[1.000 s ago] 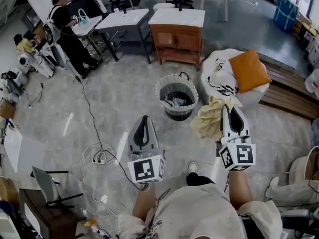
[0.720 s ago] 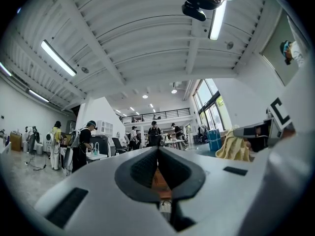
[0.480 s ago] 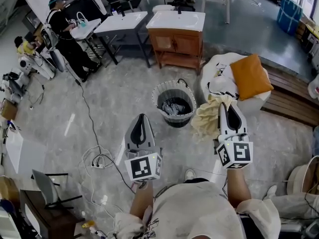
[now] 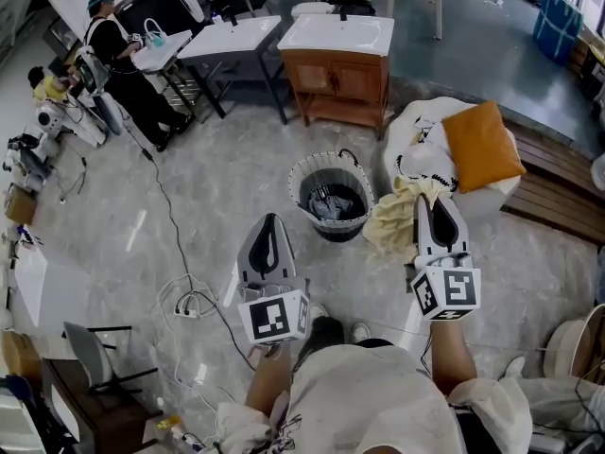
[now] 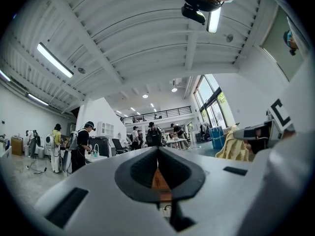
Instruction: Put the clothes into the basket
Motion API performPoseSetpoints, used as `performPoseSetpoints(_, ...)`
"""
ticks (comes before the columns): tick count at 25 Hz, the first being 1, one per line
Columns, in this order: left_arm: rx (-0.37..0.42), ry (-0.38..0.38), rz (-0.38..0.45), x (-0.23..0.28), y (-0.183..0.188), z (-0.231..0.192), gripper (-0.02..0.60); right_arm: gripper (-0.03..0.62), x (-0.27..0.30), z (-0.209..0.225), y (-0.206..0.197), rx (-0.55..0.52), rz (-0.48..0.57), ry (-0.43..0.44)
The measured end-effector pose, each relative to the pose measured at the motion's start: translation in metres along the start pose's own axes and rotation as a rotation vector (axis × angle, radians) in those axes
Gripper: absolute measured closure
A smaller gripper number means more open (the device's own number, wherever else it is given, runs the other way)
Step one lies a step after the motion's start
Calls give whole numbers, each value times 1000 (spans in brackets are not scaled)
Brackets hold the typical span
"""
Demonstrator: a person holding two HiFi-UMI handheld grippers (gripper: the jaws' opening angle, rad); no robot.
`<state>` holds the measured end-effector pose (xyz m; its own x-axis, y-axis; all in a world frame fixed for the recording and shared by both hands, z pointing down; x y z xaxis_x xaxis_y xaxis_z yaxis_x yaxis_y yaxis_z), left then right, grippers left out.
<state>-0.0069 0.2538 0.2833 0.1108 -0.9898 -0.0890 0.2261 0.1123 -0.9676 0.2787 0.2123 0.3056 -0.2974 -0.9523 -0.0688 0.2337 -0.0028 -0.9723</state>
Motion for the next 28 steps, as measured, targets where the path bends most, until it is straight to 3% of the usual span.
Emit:
performPoseSetpoints(11, -32, -10, 4, 52, -37, -39, 577, 553, 62, -18, -21, -41, -22, -14)
performPoseSetpoints(28, -86, -66, 13, 172, -76, -163, 577, 553, 215, -100, -30, -91, -25, -48)
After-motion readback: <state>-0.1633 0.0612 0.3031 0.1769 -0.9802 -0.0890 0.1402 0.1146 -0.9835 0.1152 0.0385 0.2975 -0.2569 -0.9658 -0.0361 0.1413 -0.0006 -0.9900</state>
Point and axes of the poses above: the fingertips, and each gripper's own axes: x forward along the fingers, z to its right, y out of its top, the point moved 8 cm from there along -x, backward along the fingers, and after that the axes turned 7 degrees about x, right-handed, at the moved point
